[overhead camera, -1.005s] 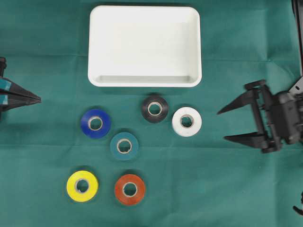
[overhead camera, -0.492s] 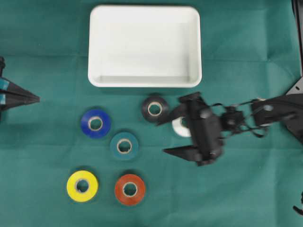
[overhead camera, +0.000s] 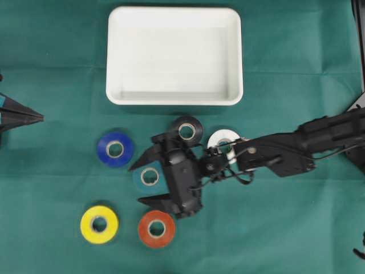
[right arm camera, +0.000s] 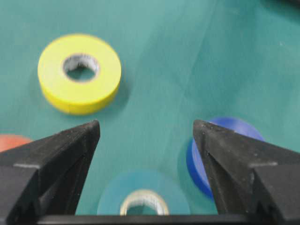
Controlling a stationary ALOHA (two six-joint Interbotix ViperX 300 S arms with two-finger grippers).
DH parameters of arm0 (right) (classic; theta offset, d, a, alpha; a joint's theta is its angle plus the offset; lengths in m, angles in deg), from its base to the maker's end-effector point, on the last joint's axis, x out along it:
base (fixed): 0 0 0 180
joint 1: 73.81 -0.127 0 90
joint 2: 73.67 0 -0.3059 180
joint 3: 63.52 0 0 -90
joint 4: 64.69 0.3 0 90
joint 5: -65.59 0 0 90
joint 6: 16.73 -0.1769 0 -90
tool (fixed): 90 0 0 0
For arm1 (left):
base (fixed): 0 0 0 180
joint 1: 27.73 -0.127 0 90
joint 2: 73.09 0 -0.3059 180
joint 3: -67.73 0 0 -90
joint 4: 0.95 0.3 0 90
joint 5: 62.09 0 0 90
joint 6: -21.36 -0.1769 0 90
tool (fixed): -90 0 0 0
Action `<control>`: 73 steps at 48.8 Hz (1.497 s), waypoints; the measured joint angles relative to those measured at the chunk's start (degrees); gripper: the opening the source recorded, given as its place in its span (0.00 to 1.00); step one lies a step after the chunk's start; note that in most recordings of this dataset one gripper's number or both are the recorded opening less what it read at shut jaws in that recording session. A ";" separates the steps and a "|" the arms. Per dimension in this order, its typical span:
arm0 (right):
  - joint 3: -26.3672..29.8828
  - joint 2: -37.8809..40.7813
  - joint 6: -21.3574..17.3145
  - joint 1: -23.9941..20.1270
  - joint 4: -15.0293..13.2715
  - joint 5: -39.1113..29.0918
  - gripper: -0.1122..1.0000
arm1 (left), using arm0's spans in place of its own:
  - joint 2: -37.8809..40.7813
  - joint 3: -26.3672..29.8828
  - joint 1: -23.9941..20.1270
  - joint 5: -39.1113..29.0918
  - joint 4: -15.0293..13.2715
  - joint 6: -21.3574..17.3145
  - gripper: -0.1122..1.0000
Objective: Put the tape into the white case with the right arm.
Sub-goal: 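Move the right gripper over the yellow tape roll and lower it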
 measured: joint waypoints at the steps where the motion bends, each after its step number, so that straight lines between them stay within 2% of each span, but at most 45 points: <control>1: 0.70 0.44 -0.18 0.00 0.00 -0.18 0.56 | 0.00 0.00 -0.09 0.00 0.00 0.00 0.10; 21: 12.39 7.56 -5.19 -1.85 -0.09 -2.99 0.57 | -0.09 -0.44 -1.23 -0.18 0.00 0.00 0.10; 33: 17.75 11.25 -6.24 -2.46 0.00 -5.10 0.58 | 0.00 -0.97 -1.23 -0.18 0.00 0.09 0.10; 49: 24.17 14.33 -6.77 -2.64 -0.09 -14.68 0.58 | 0.00 -0.97 -1.23 -0.18 0.00 0.09 0.10; 64: 31.29 18.02 -11.07 -2.72 -0.09 -28.30 0.58 | 0.00 -0.97 -1.32 -0.18 0.00 0.00 0.10; 73: 34.01 19.95 -11.16 -2.90 -0.09 -31.73 0.61 | 0.00 -0.97 -1.58 -0.18 0.00 0.00 0.10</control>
